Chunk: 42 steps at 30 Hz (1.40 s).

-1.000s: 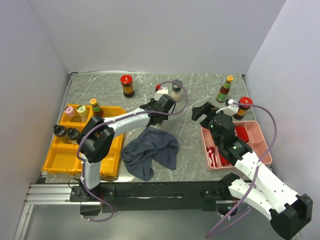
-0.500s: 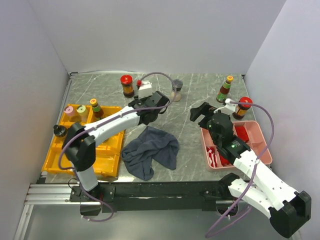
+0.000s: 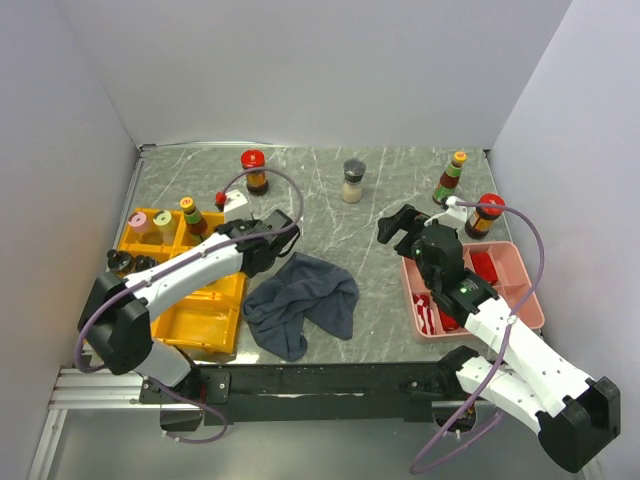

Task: Organize the condiment bottles
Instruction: Place the bottle in the storage box.

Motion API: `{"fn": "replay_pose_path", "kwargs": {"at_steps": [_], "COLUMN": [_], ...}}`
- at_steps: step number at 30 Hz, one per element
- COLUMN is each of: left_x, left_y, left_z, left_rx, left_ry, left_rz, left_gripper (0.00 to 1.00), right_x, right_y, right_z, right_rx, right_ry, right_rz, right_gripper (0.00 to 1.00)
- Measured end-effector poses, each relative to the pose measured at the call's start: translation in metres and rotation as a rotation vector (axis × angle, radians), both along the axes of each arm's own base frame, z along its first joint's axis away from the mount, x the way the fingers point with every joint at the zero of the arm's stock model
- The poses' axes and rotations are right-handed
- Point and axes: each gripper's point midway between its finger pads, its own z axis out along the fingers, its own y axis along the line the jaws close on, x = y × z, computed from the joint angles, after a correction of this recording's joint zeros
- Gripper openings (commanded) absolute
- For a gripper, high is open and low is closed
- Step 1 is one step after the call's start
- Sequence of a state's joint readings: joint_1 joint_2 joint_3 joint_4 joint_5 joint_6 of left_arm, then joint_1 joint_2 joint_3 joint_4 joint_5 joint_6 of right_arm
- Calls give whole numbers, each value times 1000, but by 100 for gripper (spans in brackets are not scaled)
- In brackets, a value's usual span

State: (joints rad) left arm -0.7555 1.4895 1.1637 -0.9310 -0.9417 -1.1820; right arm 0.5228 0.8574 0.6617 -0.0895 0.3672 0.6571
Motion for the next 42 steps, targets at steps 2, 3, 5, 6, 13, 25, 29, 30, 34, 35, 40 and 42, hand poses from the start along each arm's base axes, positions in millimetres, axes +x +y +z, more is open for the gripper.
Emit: {"fn": "replay_pose_path", "kwargs": {"at_steps": [2, 3, 5, 6, 13, 25, 29, 30, 34, 35, 40, 42], "left_x": [-7, -10, -14, -16, -20, -25, -22, -21, -17, -16, -16, -17], "left_y": [9, 14, 21, 25, 39, 52, 59, 59, 54, 53, 52, 53], "left_z": [-3, -4, -4, -4, -7, -35, -39, -40, -41, -41, -47, -51], "left_rx": [-1, -4, -7, -9, -5, -64, -100, -102, -114, -117, -102, -94], "left_ry": [1, -1, -5, -7, -22, -22, -29, -28, -31, -31, -12, 0], "left_rz": [21, 31, 44, 55, 99, 84, 83, 79, 55, 51, 51, 56], "left_gripper": [1, 1, 1, 1, 1, 24, 39, 45, 55, 55, 64, 64], "right_x": [0, 0, 0, 1, 1, 1, 1, 1, 1, 1, 1, 1], "right_y": [1, 1, 2, 2, 3, 4, 4, 4, 4, 4, 4, 4], "right_z": [0, -1, -2, -3, -5, -7, -7, -7, -7, -7, -7, -8], "right_rx": [0, -1, -2, -3, -6, -8, -9, -9, -9, -10, -10, -11], "right_ry": [1, 3, 8, 10, 16, 22, 22, 22, 22, 22, 22, 23], "right_rz": [3, 3, 6, 9, 12, 14, 15, 15, 17, 17, 18, 18], "right_gripper": [100, 100, 100, 100, 100, 100, 100, 100, 100, 100, 100, 100]}}
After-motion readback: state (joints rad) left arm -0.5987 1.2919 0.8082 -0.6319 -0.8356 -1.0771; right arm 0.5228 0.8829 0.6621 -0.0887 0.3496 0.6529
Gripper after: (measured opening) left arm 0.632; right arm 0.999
